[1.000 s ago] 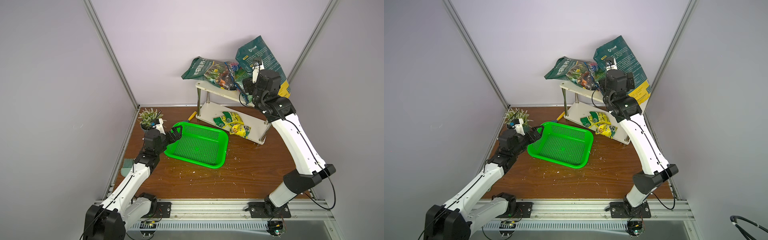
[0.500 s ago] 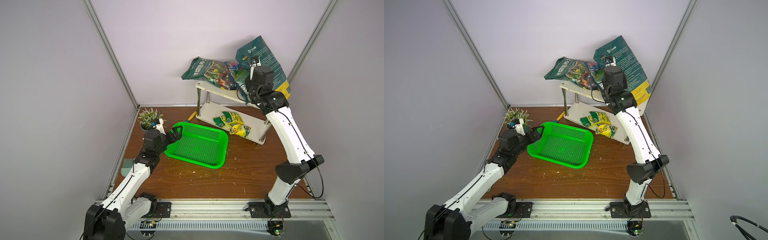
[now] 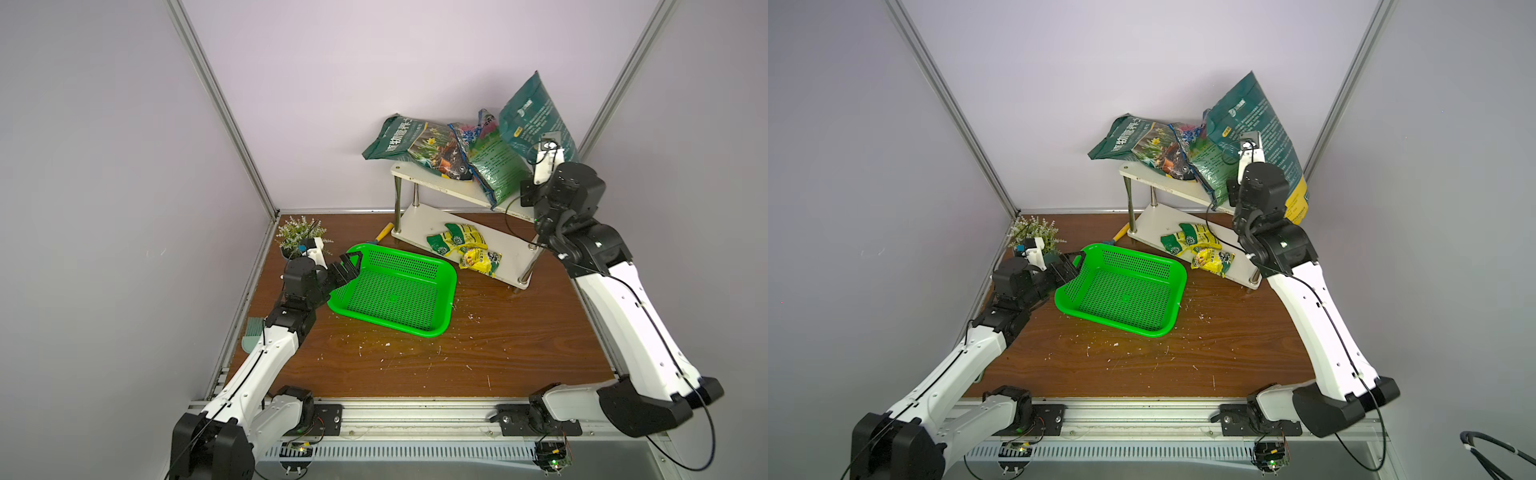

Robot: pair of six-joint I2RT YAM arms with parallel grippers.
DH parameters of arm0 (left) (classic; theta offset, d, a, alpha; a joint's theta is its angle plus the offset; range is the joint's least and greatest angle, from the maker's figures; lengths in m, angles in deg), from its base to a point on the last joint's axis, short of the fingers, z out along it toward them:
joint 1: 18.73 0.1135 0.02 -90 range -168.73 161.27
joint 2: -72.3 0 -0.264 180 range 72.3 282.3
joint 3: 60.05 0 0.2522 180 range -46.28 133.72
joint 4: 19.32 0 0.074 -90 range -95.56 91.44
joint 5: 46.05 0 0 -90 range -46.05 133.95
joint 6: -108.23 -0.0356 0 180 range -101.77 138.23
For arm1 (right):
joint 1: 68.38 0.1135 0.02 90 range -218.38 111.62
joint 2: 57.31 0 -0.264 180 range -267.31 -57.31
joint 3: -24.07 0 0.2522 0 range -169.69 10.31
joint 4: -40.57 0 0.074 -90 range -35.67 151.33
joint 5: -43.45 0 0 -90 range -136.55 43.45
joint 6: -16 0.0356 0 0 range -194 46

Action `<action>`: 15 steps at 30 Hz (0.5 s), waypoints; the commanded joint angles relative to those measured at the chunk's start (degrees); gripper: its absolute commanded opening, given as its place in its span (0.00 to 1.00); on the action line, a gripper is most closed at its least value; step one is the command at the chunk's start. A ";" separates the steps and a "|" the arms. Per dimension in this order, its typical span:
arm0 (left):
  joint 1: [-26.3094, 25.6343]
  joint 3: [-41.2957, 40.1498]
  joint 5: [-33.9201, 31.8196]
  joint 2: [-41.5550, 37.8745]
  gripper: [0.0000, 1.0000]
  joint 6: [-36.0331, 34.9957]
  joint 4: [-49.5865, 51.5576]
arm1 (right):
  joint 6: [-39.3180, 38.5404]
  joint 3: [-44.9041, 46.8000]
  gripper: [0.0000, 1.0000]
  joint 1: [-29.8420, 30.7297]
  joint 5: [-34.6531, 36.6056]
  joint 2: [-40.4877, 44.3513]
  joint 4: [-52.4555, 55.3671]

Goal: Take down the fertilizer bag from the shelf
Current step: Pick up the fertilizer bag from the shelf.

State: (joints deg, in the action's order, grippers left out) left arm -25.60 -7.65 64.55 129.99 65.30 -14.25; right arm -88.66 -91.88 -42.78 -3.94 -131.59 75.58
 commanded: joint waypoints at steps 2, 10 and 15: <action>9.29 4.52 10.73 -0.77 1.00 7.74 -2.34 | -0.52 -2.26 0.00 6.45 2.30 7.57 -5.79; 14.61 28.63 11.34 8.96 1.00 -8.35 11.97 | -6.13 -8.35 0.00 25.03 13.62 7.06 -0.27; 15.38 32.03 1.54 13.64 1.00 -19.14 17.98 | -9.38 -8.10 0.00 39.48 23.07 6.22 -1.56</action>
State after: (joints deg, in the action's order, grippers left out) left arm -11.35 25.11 71.08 141.11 55.16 -3.52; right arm -94.43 -96.54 -9.12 11.58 -126.96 84.26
